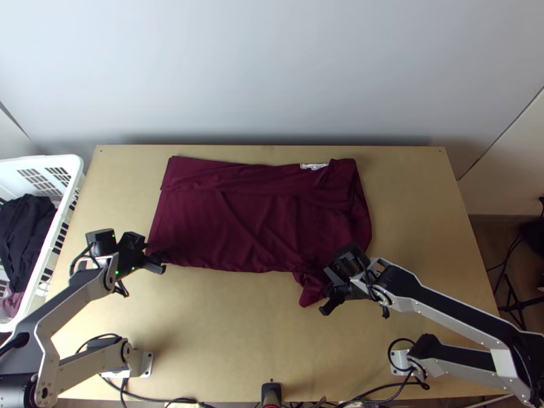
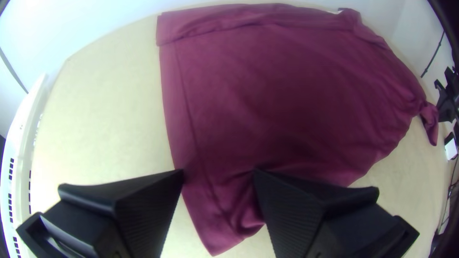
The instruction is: Fold the t-shirt
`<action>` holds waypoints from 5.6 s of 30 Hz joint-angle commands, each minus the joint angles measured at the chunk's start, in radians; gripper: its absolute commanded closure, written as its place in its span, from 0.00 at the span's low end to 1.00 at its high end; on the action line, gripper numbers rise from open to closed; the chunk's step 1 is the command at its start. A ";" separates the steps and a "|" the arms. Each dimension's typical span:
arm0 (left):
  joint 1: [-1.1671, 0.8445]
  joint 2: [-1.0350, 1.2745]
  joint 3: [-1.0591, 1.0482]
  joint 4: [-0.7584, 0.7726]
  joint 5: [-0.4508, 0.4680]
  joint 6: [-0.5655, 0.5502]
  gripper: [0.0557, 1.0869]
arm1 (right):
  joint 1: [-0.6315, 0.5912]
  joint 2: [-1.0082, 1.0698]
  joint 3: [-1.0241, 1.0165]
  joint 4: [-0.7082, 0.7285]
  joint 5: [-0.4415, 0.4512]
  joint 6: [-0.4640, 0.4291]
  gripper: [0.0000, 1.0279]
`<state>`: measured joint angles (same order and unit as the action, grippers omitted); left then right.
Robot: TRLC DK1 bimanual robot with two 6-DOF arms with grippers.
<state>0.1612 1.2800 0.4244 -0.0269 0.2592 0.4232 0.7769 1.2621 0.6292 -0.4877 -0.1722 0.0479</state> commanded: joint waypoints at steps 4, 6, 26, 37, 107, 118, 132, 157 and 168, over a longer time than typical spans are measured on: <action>0.023 0.076 0.057 -0.076 0.014 -0.023 0.96 | -0.021 -0.012 0.009 0.001 0.002 0.004 0.96; 0.034 0.045 0.066 -0.113 0.041 -0.038 0.96 | -0.024 -0.010 0.009 0.001 0.002 0.006 0.96; -0.209 -0.286 0.352 -0.492 0.040 -0.219 0.96 | -0.312 -0.119 0.262 -0.127 0.002 -0.132 0.96; -0.152 0.068 0.490 -0.309 -0.012 -0.233 0.96 | -0.521 0.108 0.515 -0.117 -0.038 -0.238 0.96; 0.067 0.585 0.853 -0.349 0.293 -0.612 0.05 | -0.588 -0.161 0.409 -0.057 -0.015 -0.163 0.03; 0.047 0.794 1.067 -0.418 0.391 -0.713 0.05 | -0.558 -0.190 0.405 -0.089 -0.015 -0.115 0.04; -0.025 0.808 1.105 -0.433 0.497 -0.750 0.98 | -0.559 -0.216 0.348 -0.098 -0.013 -0.082 0.04; -0.143 0.619 1.254 -0.628 0.422 -0.716 0.97 | -0.530 -0.306 0.181 -0.043 -0.013 -0.005 0.04; -0.370 0.751 1.528 -0.771 0.287 -0.732 0.97 | -0.530 -0.368 0.067 0.031 -0.013 0.030 0.04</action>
<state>-0.0772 1.9606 1.7981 -0.7193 0.6155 -0.3016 0.2459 0.9245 0.7555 -0.4957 -0.1867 0.0566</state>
